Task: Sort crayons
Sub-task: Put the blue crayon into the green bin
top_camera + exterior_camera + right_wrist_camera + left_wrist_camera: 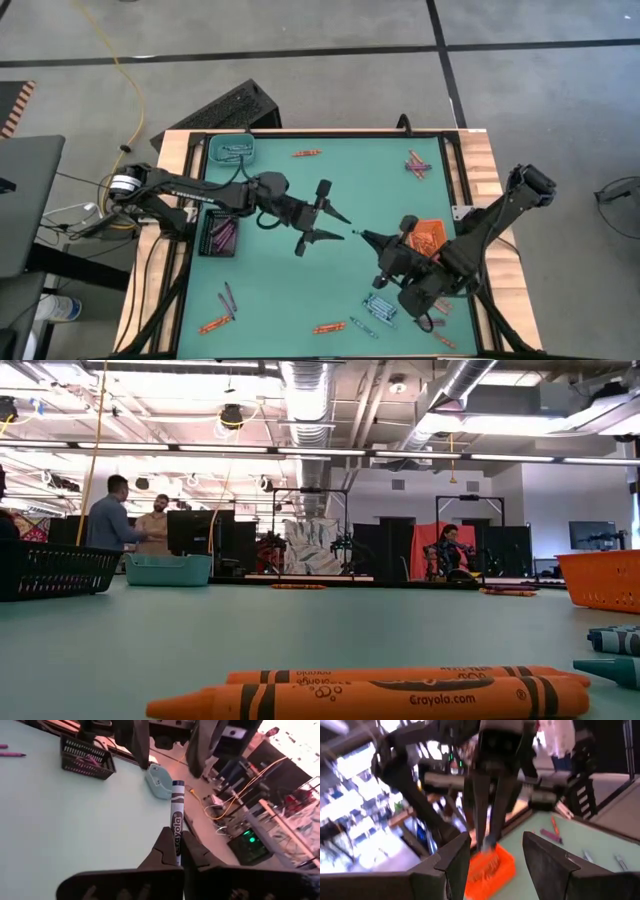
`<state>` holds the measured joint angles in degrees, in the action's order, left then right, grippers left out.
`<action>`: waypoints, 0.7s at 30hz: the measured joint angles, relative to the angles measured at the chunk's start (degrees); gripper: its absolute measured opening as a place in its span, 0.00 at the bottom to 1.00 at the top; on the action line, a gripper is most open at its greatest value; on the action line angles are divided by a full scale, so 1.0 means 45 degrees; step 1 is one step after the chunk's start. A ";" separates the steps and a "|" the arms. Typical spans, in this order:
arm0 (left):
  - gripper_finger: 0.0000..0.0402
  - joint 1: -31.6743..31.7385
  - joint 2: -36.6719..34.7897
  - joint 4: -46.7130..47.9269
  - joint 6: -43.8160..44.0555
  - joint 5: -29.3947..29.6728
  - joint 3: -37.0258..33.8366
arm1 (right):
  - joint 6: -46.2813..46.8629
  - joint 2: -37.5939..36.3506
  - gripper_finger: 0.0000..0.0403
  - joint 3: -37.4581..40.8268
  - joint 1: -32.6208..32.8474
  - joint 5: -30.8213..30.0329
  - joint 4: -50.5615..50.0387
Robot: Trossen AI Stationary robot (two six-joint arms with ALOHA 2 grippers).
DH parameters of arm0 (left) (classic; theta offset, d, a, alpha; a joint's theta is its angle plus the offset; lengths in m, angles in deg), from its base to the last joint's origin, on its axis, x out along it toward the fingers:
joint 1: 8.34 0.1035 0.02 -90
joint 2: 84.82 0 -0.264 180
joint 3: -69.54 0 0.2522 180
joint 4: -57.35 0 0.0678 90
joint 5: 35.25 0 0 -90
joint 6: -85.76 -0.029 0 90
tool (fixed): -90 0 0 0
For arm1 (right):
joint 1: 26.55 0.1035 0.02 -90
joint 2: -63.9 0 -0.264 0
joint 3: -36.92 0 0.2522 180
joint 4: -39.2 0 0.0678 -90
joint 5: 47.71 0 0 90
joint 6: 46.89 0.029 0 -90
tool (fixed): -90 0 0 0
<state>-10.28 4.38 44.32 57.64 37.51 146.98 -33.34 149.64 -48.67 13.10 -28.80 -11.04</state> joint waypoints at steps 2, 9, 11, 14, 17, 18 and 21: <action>0.43 0.0000 0.0000 -0.0271 -0.0215 -0.0195 0.0000 | -0.0774 0.0000 0.00 0.0000 -0.0201 -0.0011 0.0595; 0.43 0.0010 0.0000 -0.0358 -0.0730 -0.0426 0.0000 | -0.3007 0.0000 0.00 0.0000 -0.0639 0.0005 0.2514; 0.43 0.0010 0.0000 -0.0512 -0.0735 -0.0392 0.0000 | -0.3501 0.0000 0.00 0.0000 -0.0692 0.0140 0.2927; 0.43 0.0010 0.0000 -0.0852 -0.0696 -0.0303 0.0000 | -0.4000 0.0000 0.00 0.0000 -0.0806 0.0475 0.3334; 0.42 0.0010 0.0000 -0.1036 -0.0607 -0.0062 0.0000 | -0.4275 0.0000 0.00 0.0000 -0.0930 0.0885 0.3624; 0.41 0.0010 0.0000 -0.1043 -0.0603 -0.0104 0.0000 | -0.4315 0.0000 0.00 0.0000 -0.0930 0.0893 0.3677; 0.35 0.0010 0.0000 -0.0822 -0.0606 -0.0245 0.0000 | -0.4345 0.0000 0.00 0.0000 -0.0935 0.0892 0.3720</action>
<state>-10.23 4.38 40.62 54.91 36.41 146.98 -52.89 149.64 -48.67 8.89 -24.78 5.70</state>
